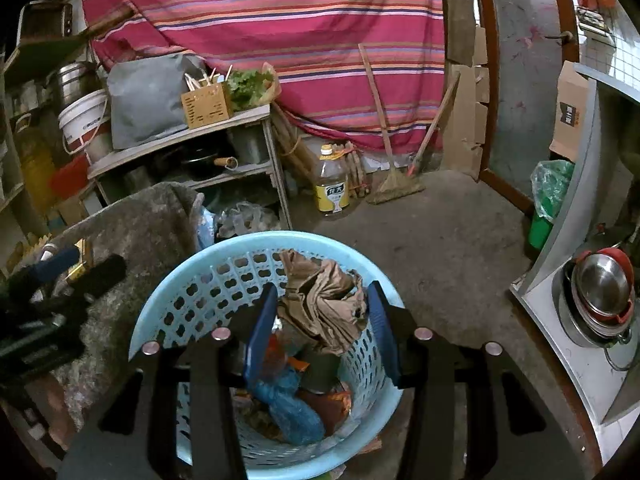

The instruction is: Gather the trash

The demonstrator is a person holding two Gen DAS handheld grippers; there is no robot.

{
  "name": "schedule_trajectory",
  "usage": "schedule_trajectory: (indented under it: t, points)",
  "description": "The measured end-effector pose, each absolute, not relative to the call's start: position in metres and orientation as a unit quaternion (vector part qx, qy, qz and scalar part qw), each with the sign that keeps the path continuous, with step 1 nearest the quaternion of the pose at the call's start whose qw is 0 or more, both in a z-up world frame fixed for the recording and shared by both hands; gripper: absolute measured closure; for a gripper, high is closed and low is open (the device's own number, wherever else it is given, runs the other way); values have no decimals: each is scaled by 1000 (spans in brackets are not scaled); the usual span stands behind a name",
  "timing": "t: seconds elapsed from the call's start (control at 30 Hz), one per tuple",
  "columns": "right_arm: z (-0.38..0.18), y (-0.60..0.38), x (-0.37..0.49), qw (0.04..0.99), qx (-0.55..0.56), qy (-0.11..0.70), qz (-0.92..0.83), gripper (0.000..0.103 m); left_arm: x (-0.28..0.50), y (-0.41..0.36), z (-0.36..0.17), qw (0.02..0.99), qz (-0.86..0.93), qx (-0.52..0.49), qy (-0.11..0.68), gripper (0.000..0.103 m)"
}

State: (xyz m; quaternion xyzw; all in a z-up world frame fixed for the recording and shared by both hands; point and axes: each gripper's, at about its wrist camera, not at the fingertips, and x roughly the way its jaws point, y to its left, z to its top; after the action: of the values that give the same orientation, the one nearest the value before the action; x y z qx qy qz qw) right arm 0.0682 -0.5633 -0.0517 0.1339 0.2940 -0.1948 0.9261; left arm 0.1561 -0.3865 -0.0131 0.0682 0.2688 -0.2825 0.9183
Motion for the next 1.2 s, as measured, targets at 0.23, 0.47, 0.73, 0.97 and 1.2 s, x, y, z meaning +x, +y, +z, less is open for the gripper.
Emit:
schedule_trajectory:
  t: [0.23, 0.47, 0.73, 0.97, 1.2]
  points:
    - [-62, -545, 87, 926, 121, 313, -174, 56, 157, -348, -12, 934, -233, 59, 262, 6]
    - [-70, -535, 102, 923, 128, 322, -166, 13, 151, -310, -3, 946, -197, 56, 253, 5]
    - [-70, -518, 97, 926, 125, 314, -166, 4, 137, -266, 1, 953, -168, 55, 247, 5]
    - [-56, -475, 80, 944, 113, 279, -136, 4, 113, -207, 4, 961, -136, 44, 236, 5]
    - [-37, -406, 45, 966, 63, 227, -108, 4, 70, -142, 3, 970, -98, 45, 216, 5]
